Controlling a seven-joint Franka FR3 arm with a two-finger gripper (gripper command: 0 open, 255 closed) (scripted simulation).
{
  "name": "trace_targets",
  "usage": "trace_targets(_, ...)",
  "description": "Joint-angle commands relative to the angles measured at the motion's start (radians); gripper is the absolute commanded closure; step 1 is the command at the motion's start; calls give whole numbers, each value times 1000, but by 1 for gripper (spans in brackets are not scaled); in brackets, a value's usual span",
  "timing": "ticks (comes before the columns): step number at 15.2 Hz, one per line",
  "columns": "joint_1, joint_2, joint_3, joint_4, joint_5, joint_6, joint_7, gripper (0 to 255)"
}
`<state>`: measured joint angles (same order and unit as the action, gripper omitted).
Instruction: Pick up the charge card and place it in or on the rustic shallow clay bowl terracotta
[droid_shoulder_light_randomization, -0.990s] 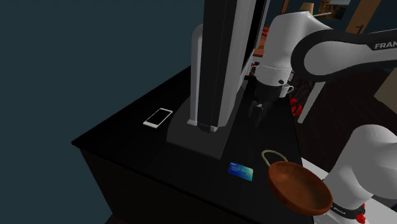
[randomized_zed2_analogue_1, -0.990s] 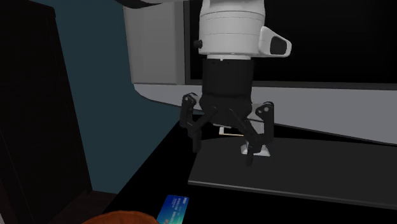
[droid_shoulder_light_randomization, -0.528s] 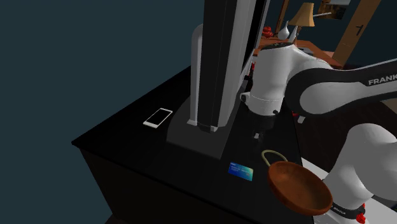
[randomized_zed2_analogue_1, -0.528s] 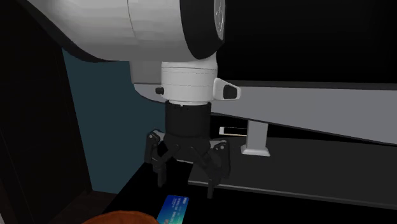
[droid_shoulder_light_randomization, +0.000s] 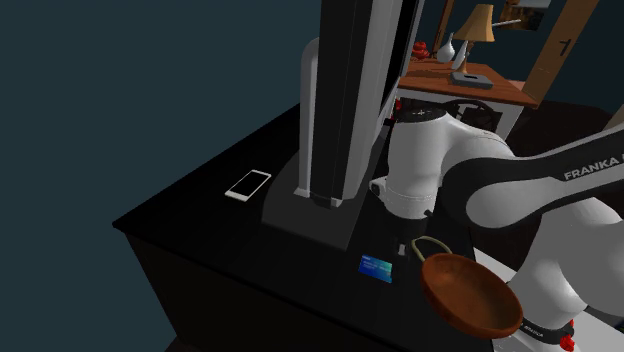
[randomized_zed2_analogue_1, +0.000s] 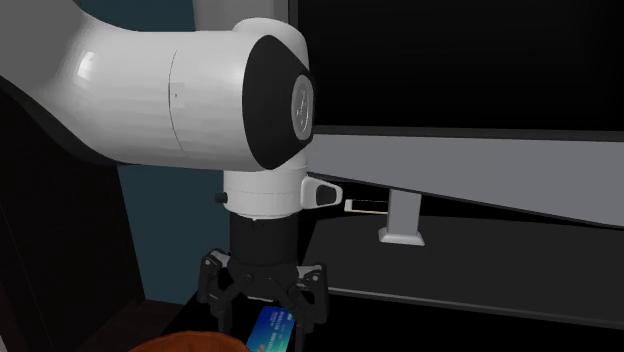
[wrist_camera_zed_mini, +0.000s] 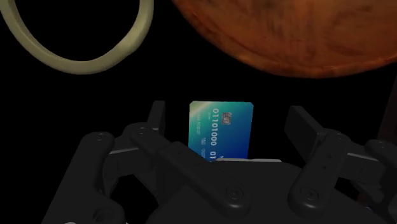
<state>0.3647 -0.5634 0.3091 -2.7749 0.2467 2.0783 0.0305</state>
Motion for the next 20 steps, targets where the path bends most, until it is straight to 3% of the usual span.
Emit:
trace_targets(1, 2, 17, 7, -18, 6, 35, 0, 0)
trace_targets(11, 4, 30, 12, -32, 10, 62, 0, 0)
trace_targets(12, 4, 30, 12, -32, 10, 62, 0, 255)
trace_targets(20, 4, 30, 12, -31, 10, 61, 0, 255)
